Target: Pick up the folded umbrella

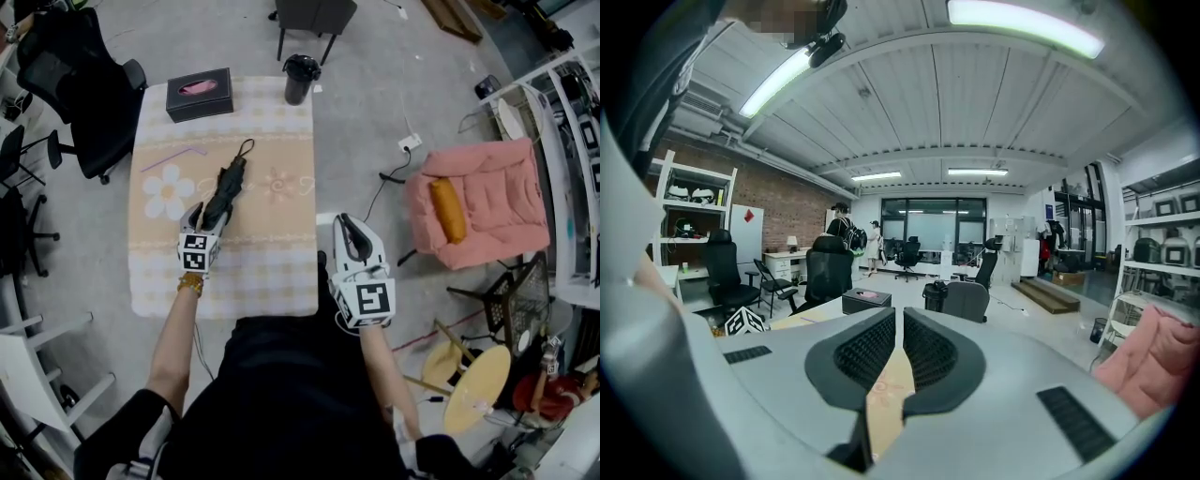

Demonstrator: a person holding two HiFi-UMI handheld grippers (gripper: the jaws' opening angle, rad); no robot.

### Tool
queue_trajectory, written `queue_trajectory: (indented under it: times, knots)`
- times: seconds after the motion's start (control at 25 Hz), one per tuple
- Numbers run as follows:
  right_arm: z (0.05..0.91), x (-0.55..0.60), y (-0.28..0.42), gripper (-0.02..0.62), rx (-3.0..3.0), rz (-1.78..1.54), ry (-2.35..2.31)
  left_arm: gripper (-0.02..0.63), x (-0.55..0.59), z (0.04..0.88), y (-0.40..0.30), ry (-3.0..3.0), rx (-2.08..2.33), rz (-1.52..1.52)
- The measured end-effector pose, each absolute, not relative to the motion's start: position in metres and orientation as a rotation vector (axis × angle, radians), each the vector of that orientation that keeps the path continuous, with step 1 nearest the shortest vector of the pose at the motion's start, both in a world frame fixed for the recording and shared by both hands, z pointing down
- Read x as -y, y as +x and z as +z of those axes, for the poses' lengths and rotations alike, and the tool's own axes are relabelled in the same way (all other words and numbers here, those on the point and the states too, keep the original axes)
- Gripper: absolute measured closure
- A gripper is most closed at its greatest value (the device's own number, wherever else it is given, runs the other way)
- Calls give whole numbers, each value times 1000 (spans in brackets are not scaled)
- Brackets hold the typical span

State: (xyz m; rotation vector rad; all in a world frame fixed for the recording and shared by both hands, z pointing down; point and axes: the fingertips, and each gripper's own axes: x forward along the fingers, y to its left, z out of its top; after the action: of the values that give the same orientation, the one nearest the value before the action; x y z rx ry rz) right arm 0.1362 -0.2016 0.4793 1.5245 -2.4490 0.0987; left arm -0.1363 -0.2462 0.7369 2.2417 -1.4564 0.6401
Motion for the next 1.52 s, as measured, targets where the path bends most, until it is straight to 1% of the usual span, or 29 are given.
queue_trajectory:
  times: [0.24, 0.56, 1.04, 1.28, 1.52]
  knots:
    - [480, 203, 135, 578, 2451, 112, 1536, 330, 243, 754, -119, 2250, 1359, 681]
    - [483, 204, 135, 578, 2454, 111, 1515, 330, 243, 764, -111, 2242, 1337, 716]
    - [486, 204, 133, 578, 2460, 116, 1518, 330, 244, 782, -107, 2197, 1323, 906]
    - [489, 203, 132, 578, 2462, 126, 1517, 333, 246, 782, -109, 2170, 1328, 892]
    - [490, 199, 133, 578, 2459, 133, 1520, 364, 247, 777, -110, 2192, 1404, 821]
